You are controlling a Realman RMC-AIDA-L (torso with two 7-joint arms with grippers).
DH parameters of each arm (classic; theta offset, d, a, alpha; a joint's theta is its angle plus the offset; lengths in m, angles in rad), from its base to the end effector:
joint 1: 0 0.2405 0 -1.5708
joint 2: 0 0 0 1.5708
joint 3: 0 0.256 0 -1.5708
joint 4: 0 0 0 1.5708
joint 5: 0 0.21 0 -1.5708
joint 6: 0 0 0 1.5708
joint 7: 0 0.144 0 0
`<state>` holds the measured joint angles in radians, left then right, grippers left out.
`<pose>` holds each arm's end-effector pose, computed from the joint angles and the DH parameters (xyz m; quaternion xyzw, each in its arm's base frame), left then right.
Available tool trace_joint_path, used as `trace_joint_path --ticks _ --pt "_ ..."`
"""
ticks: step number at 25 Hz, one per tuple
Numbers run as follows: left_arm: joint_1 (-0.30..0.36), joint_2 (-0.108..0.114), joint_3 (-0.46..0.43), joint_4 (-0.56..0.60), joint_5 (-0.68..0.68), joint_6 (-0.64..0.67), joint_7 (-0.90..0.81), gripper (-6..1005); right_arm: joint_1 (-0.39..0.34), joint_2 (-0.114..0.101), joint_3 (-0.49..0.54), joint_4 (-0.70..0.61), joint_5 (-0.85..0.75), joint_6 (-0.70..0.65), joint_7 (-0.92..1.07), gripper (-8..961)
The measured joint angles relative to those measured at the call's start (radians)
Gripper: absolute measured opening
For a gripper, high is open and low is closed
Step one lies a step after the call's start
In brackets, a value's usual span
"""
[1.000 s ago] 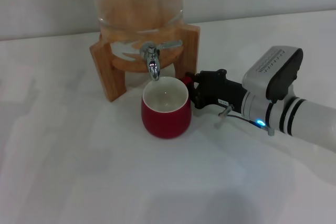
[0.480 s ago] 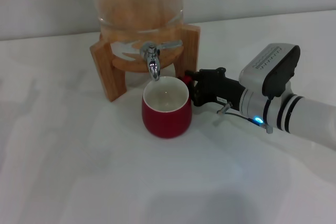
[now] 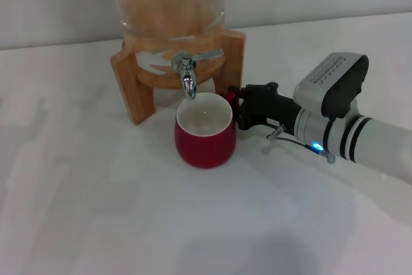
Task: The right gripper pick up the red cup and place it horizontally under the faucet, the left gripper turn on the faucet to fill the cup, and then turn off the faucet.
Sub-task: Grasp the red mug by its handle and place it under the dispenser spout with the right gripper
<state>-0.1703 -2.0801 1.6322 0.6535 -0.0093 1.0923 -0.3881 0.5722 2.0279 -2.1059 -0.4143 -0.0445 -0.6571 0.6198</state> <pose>-0.2892 0.3227 0.0332 -0.6665 -0.1900 -0.4227 0.5839 0.2519 0.3756 -0.0873 -0.8732 0.2336 0.2208 0.3665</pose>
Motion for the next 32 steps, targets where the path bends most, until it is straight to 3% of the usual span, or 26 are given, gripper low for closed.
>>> trace_joint_path --ticks 32 --pt "-0.002 0.000 0.000 -0.003 0.003 -0.003 0.000 875 -0.026 -0.004 -0.007 0.000 -0.001 -0.010 0.001 195"
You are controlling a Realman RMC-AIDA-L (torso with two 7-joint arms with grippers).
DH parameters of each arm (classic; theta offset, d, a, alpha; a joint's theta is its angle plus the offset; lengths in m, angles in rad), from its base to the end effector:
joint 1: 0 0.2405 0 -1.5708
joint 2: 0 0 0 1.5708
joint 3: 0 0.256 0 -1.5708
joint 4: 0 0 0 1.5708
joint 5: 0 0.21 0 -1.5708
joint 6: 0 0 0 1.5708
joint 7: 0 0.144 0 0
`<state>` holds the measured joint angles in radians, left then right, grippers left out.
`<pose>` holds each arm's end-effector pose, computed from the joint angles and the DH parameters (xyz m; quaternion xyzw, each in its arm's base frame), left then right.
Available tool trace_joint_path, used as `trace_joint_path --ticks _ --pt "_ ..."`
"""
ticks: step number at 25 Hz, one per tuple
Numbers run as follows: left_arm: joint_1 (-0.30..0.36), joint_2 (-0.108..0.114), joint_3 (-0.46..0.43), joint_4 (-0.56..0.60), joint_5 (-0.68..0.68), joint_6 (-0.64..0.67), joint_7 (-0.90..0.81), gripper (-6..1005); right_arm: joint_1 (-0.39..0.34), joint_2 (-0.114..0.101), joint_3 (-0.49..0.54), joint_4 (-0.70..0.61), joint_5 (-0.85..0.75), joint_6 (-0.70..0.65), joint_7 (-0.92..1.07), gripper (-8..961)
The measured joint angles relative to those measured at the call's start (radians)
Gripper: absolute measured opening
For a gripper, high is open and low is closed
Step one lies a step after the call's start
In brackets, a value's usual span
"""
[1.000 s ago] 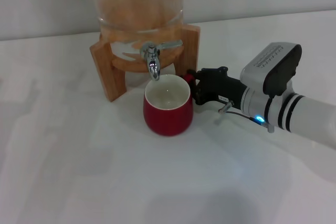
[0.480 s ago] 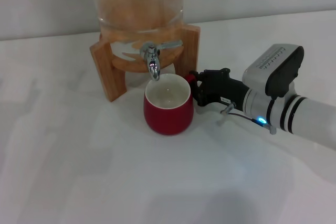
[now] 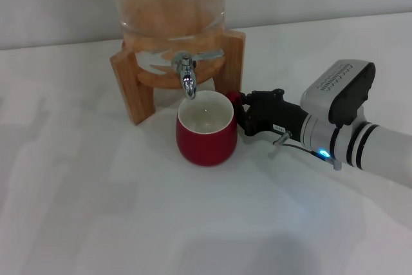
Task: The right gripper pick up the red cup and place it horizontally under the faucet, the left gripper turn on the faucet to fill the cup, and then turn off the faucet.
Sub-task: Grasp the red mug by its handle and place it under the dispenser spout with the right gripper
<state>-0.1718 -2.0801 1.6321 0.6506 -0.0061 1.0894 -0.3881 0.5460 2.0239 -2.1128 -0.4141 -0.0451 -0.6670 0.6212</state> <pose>-0.2896 0.3229 0.0323 -0.6682 -0.1908 -0.4206 0.5832 0.2614 0.3684 -0.0866 -0.8718 0.2411 0.2175 0.3667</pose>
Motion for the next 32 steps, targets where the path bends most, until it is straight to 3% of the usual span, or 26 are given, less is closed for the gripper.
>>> trace_joint_path --ticks 17,32 --pt "0.000 0.000 0.000 0.003 0.008 -0.002 0.000 875 -0.003 -0.001 -0.004 0.000 -0.006 -0.010 0.000 235" --pt "0.000 0.000 0.000 0.000 0.008 -0.003 0.000 874 -0.060 -0.007 -0.004 -0.035 -0.010 -0.025 0.001 282"
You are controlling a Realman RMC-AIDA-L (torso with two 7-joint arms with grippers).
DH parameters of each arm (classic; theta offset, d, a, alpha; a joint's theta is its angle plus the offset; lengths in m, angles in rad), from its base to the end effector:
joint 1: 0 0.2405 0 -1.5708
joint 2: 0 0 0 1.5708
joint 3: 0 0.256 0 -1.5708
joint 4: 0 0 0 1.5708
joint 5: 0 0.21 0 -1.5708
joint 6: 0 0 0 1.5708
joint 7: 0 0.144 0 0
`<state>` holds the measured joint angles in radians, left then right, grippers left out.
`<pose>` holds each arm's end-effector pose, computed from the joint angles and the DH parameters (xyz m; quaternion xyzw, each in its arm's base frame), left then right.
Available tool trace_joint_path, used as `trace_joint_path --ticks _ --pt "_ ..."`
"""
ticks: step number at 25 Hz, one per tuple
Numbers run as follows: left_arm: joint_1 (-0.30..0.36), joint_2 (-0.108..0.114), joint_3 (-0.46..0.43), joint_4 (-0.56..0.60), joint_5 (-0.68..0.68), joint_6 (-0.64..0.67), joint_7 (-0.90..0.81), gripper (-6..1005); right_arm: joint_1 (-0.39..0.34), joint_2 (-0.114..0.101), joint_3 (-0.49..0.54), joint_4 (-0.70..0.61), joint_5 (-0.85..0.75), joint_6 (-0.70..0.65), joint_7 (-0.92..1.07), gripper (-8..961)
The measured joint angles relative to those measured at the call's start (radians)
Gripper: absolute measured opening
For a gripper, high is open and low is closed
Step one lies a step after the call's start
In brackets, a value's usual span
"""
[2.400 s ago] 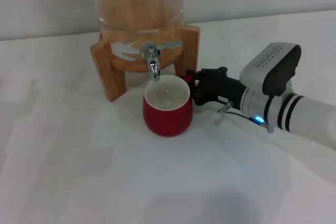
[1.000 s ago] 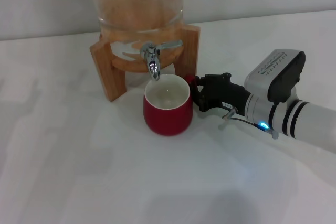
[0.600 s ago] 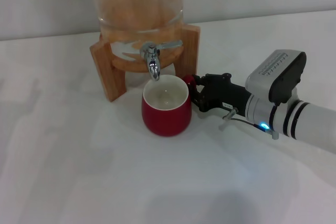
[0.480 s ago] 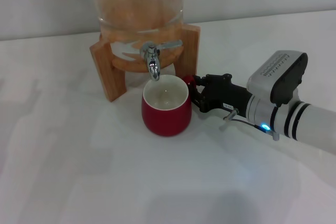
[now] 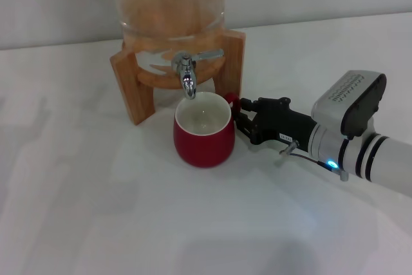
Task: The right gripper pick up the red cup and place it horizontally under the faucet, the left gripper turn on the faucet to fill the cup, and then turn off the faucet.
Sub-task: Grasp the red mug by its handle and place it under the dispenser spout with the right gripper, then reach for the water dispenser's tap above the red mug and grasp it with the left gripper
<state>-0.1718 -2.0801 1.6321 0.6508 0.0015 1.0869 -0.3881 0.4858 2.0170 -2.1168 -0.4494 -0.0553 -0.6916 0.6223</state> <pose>-0.2894 0.3229 0.0313 -0.6711 -0.1899 -0.4185 0.5817 0.2700 0.3541 -0.0854 -0.8685 0.2490 0.2267 0.3638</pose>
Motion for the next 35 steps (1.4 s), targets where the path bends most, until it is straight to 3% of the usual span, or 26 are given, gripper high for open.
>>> trace_joint_path --ticks 22,35 --pt "0.003 0.000 0.000 -0.006 0.000 -0.001 0.000 875 -0.072 -0.008 -0.010 -0.003 0.000 -0.087 0.024 294" --pt "0.006 0.000 0.000 -0.007 0.000 -0.001 0.000 874 -0.129 -0.026 0.000 -0.002 -0.001 -0.173 0.023 301"
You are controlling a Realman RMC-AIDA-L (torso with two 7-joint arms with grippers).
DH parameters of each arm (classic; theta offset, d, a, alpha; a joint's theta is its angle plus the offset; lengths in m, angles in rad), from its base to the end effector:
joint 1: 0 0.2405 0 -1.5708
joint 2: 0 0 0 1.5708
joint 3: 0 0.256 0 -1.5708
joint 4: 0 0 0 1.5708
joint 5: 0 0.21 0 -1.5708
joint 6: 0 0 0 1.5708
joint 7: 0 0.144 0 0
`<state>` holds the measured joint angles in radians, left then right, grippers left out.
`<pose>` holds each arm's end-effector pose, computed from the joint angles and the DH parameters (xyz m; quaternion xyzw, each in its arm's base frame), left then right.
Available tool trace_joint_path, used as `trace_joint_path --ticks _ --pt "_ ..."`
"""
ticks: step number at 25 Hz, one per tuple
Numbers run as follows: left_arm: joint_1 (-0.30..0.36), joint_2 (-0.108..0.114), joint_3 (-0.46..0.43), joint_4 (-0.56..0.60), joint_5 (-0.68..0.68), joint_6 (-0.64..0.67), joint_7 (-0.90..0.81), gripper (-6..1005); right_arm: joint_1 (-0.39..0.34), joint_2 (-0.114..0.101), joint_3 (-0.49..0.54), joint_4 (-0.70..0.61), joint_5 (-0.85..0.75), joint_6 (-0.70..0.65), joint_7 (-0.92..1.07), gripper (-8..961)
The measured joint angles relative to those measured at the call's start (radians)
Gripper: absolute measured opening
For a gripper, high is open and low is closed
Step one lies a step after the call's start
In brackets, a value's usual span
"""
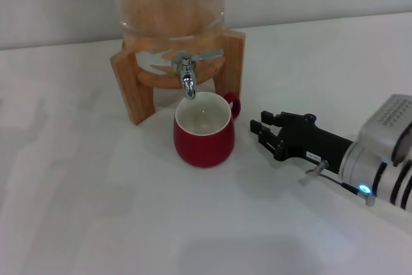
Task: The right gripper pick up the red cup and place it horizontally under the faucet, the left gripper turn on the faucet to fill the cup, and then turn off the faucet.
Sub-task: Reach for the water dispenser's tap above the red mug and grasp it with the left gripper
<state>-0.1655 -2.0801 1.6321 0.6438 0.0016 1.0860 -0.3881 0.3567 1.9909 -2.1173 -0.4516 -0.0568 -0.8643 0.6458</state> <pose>-0.2934 0.3204 0.0304 -0.6712 -0.1947 -0.4139 0.5833 0.2962 0.3174 -0.0702 -0.8513 0.2701 0.2724 0.3579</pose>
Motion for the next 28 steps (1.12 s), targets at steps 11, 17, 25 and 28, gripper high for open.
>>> trace_joint_path --ticks 11,17,25,28 --pt "-0.010 0.000 -0.003 -0.011 0.000 -0.002 0.005 874 -0.063 -0.023 0.044 0.009 0.000 -0.118 -0.003 307" --pt "-0.015 0.000 -0.008 -0.015 -0.003 -0.003 0.005 875 -0.069 -0.041 0.093 0.011 0.000 -0.159 -0.004 311" --pt "-0.044 -0.003 -0.019 -0.056 -0.024 -0.003 0.005 875 -0.062 -0.031 0.259 0.062 0.000 -0.249 -0.073 315" --pt "-0.053 -0.004 -0.033 -0.067 -0.025 0.000 0.002 875 -0.061 -0.013 0.347 0.066 0.000 -0.267 -0.135 317"
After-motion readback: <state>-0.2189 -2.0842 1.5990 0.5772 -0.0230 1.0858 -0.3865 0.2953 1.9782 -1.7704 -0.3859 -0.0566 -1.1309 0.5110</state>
